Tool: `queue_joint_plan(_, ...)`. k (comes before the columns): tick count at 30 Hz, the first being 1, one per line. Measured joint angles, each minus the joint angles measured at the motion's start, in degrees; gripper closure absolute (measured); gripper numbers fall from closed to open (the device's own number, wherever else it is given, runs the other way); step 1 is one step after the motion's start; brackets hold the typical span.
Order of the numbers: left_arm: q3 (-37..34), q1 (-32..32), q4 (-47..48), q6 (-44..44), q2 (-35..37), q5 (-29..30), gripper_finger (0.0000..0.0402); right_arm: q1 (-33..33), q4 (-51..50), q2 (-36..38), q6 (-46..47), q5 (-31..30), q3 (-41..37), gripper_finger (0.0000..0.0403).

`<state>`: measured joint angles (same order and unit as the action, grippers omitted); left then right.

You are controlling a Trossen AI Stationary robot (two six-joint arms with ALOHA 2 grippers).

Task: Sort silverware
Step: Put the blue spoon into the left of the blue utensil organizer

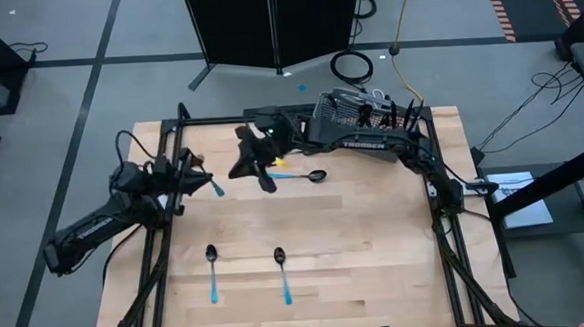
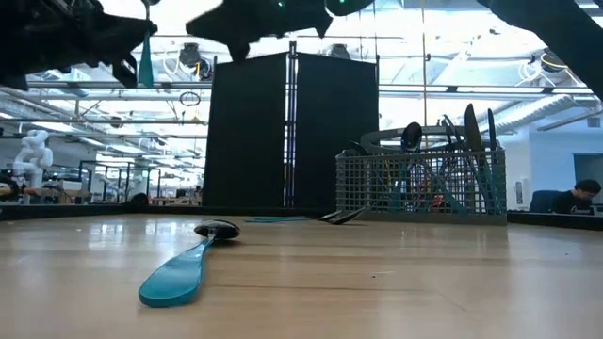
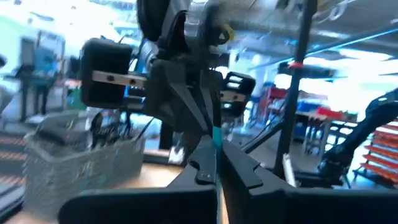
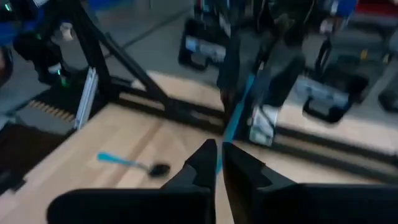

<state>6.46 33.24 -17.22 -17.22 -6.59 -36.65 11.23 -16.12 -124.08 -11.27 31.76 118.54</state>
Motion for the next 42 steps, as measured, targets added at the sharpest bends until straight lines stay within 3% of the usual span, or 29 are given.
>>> queue_joint_plan(8, -0.52, -2.56, -1.71, 5.06, -0.04, -0.20, 0.0400, -1.08, 11.10, -0.19, 2.42, -0.39, -0.02, 0.0369)
queue_joint_plan(14, -0.52, -2.69, -5.07, 7.18, -0.15, 4.22, 0.0400, -1.47, 11.51, -0.21, 3.55, -3.40, -0.05, 0.0361)
queue_joint_plan(20, -0.52, -2.69, -7.69, 9.64, -1.81, 6.78, 0.0401, -1.70, 11.67, -0.21, 4.39, -5.26, -0.07, 0.0295)
queue_joint_plan(25, -0.52, -2.69, -11.78, 10.23, -6.90, 8.14, 0.0401, -2.06, 13.15, -0.21, 7.37, -9.37, -0.07, 0.0225)
queue_joint_plan(29, -0.52, -2.87, -15.24, 10.22, -12.59, 8.86, 0.0401, -1.82, 12.91, -0.21, 7.63, -9.72, -0.07, 0.0194)
queue_joint_plan(42, 0.09, -7.18, -30.10, 10.69, -26.66, 10.15, 0.0401, -1.95, 11.14, -0.30, 9.32, -9.73, -0.09, 0.0181)
